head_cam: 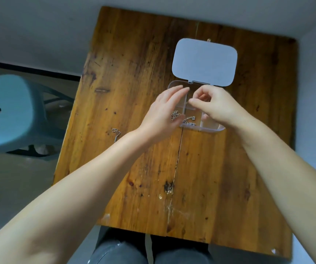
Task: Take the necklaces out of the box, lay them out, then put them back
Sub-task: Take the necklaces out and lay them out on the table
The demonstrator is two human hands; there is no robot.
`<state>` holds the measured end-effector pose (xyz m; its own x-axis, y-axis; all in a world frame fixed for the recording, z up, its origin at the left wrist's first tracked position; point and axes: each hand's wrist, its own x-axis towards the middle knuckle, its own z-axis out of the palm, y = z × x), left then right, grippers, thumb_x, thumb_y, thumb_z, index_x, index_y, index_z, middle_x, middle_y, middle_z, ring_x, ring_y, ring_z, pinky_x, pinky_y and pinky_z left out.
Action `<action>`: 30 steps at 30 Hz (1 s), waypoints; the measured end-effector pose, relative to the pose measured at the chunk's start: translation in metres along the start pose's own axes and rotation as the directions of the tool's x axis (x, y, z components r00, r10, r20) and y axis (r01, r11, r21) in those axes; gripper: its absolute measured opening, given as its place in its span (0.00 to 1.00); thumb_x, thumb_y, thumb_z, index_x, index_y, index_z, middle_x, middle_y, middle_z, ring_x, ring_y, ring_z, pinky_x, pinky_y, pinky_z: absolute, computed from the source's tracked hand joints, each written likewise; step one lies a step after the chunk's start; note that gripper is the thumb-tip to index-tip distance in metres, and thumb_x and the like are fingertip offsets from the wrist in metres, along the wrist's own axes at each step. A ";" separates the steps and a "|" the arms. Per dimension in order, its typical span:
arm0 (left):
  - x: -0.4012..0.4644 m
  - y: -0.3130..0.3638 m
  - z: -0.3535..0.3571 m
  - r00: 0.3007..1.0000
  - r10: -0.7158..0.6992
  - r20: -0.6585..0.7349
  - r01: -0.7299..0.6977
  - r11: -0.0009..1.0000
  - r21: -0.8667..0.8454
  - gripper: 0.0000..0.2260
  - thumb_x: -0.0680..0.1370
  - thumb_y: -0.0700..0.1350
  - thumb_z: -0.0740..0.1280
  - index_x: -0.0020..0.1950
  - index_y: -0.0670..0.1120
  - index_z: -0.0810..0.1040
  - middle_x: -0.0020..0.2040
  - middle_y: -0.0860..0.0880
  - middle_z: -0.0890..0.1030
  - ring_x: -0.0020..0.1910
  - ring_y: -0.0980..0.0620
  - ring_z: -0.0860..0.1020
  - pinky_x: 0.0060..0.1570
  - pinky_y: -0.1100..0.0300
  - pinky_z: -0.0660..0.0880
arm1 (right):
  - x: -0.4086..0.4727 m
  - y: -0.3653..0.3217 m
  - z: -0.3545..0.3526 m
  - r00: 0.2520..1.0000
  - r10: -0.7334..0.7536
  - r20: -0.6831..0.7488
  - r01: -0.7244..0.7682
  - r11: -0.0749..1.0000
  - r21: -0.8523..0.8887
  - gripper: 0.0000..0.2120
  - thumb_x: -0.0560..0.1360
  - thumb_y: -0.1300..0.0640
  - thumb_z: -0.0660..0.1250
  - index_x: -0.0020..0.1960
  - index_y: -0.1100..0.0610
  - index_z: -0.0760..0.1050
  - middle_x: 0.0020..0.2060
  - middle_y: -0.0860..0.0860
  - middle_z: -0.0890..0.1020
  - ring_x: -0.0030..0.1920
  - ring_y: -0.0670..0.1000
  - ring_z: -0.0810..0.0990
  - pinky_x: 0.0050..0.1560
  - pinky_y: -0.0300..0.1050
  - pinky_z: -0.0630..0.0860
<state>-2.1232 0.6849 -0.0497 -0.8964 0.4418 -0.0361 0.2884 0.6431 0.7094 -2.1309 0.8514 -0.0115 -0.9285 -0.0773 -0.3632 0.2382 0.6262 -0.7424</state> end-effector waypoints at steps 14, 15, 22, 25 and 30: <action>-0.016 -0.060 -0.072 0.750 -0.132 0.648 0.445 0.826 -0.346 0.15 0.78 0.53 0.64 0.34 0.47 0.75 0.32 0.51 0.75 0.35 0.56 0.74 0.48 0.57 0.74 | -0.134 0.001 0.125 0.861 0.478 0.175 -0.483 0.657 0.580 0.03 0.75 0.60 0.67 0.46 0.57 0.79 0.40 0.52 0.86 0.36 0.45 0.83 0.31 0.35 0.77; -0.019 -0.068 -0.066 0.742 -0.183 0.644 0.459 0.840 -0.290 0.15 0.77 0.53 0.64 0.33 0.47 0.75 0.31 0.51 0.75 0.33 0.56 0.74 0.44 0.59 0.74 | -0.138 0.000 0.147 0.836 0.520 0.176 -0.520 0.649 0.555 0.03 0.75 0.59 0.67 0.46 0.56 0.79 0.41 0.51 0.85 0.37 0.44 0.83 0.32 0.36 0.77; -0.034 -0.098 -0.025 0.848 -0.077 0.524 -0.075 0.962 0.263 0.14 0.76 0.53 0.66 0.36 0.45 0.72 0.34 0.51 0.73 0.38 0.46 0.75 0.34 0.56 0.69 | -0.150 -0.006 0.253 0.782 0.623 -0.019 -0.588 0.746 0.313 0.02 0.75 0.51 0.67 0.44 0.48 0.76 0.41 0.43 0.80 0.41 0.42 0.78 0.34 0.30 0.69; -0.036 -0.102 -0.016 0.847 0.112 0.520 -0.344 0.861 0.375 0.11 0.76 0.53 0.65 0.40 0.47 0.72 0.41 0.48 0.75 0.45 0.45 0.75 0.43 0.55 0.66 | -0.152 -0.004 0.266 0.819 0.552 -0.157 -0.551 0.833 0.055 0.04 0.76 0.48 0.65 0.47 0.48 0.74 0.41 0.43 0.79 0.38 0.42 0.77 0.31 0.31 0.68; -0.044 -0.107 -0.010 0.846 0.225 0.484 -0.470 0.744 0.475 0.12 0.77 0.51 0.65 0.53 0.44 0.75 0.53 0.44 0.75 0.54 0.44 0.71 0.55 0.48 0.69 | -0.151 0.002 0.260 0.886 0.439 -0.149 -0.459 0.875 -0.152 0.11 0.76 0.46 0.64 0.55 0.49 0.70 0.44 0.45 0.79 0.40 0.44 0.75 0.30 0.33 0.66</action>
<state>-2.1181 0.5903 -0.1170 -0.5303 0.8209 -0.2116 0.7956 0.5682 0.2102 -1.9158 0.6627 -0.1041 -0.7605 0.3223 -0.5637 0.5917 0.7015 -0.3971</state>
